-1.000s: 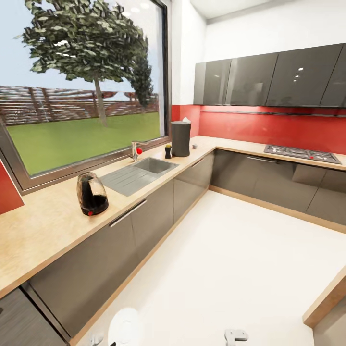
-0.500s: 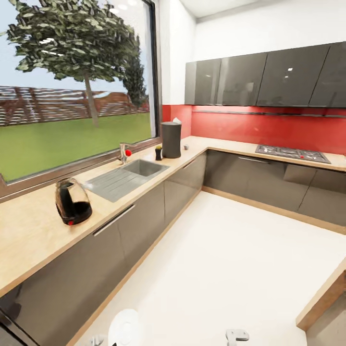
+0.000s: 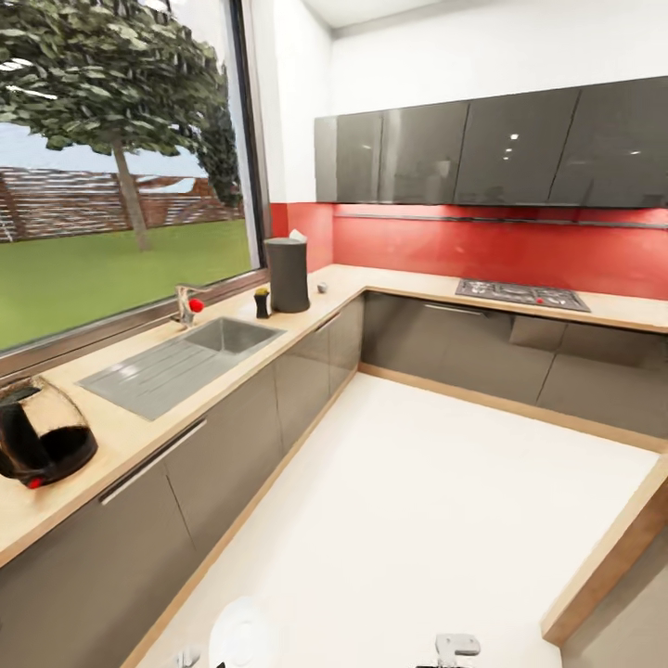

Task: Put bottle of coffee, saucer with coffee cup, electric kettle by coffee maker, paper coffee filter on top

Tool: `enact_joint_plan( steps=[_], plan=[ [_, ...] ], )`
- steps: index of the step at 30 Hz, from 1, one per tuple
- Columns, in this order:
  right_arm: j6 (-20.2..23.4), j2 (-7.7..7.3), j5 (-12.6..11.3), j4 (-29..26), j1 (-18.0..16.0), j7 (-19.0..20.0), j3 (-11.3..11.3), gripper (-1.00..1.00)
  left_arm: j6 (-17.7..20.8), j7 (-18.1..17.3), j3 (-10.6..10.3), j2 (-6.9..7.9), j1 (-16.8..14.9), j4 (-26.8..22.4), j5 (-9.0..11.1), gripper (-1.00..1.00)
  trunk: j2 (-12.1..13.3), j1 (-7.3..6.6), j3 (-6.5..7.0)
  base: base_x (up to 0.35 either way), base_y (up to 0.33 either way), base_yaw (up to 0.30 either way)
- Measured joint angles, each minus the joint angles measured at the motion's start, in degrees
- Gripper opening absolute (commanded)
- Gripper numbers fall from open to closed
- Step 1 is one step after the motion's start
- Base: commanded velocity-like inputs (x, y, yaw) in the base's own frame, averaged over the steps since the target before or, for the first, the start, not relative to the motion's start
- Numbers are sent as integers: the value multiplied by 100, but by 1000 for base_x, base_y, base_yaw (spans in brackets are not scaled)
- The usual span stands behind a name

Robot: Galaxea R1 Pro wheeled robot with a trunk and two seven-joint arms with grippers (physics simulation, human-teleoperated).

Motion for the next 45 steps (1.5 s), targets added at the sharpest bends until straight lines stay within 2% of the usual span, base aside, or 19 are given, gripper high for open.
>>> enact_joint_plan(
  steps=[4,35,45],
  plan=[
    [-163,0,37,6,0,-9,3,100,0,0,0,0,0,2,7,-100,0,0,0,310,-176,-2],
    [-179,8,39,10,9,-17,4,100,0,0,7,0,0,9,9,-100,0,-1,0,333,-28,0],
    [-174,5,51,17,17,-1,4,100,-1,0,4,-22,0,9,15,-100,0,0,-1,329,-117,0]
  ],
)
